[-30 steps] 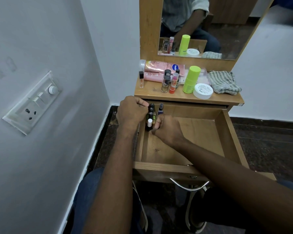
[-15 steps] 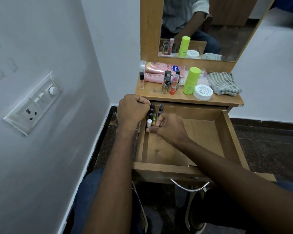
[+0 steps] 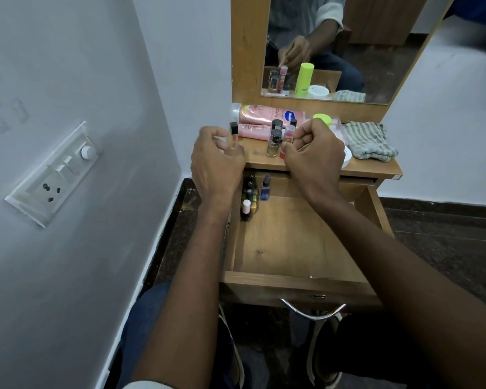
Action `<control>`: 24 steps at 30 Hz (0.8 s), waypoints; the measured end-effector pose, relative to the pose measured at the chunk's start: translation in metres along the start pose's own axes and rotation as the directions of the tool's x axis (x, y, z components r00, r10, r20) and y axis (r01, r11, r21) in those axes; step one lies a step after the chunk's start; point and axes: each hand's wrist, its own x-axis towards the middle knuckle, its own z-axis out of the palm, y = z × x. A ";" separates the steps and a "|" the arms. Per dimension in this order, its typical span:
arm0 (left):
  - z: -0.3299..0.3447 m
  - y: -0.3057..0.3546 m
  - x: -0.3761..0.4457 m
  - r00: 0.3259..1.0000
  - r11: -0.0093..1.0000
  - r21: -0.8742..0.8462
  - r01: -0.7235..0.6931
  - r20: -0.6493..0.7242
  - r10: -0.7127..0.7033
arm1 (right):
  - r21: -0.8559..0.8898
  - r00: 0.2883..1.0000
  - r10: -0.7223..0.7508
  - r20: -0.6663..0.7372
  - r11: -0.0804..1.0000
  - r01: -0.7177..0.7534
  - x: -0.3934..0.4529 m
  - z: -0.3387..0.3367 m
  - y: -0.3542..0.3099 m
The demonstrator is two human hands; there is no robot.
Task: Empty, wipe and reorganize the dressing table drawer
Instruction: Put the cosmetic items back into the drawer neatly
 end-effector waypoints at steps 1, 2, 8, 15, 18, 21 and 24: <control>0.001 0.000 0.005 1.000 1.000 -0.003 0.000 -0.002 0.000 | -0.006 1.000 0.003 0.007 1.000 -0.003 0.000 -0.001 0.003; 0.002 0.000 0.009 1.000 1.000 -0.001 -0.005 0.007 0.005 | -0.015 1.000 0.005 0.012 1.000 -0.005 -0.001 -0.001 0.006; 0.010 -0.009 0.025 0.997 0.998 0.066 0.021 0.078 -0.026 | -0.034 1.000 -0.003 0.026 0.999 0.004 -0.002 0.002 0.015; 0.014 -0.005 0.016 0.998 0.992 0.119 -0.035 0.050 0.029 | -0.017 1.000 -0.004 0.021 1.000 0.005 -0.003 0.005 0.016; 0.011 -0.003 0.012 0.997 0.989 0.133 -0.059 0.056 0.051 | -0.011 1.000 -0.004 0.022 1.000 0.004 -0.007 0.004 0.018; 0.005 0.001 0.003 0.984 0.994 0.047 -0.098 0.155 0.089 | 0.019 0.998 -0.018 0.059 1.000 0.017 -0.015 0.001 0.022; 0.000 0.000 -0.005 0.916 0.986 -0.064 -0.153 0.366 0.166 | 0.147 0.990 -0.036 0.135 0.989 0.015 -0.024 -0.003 0.027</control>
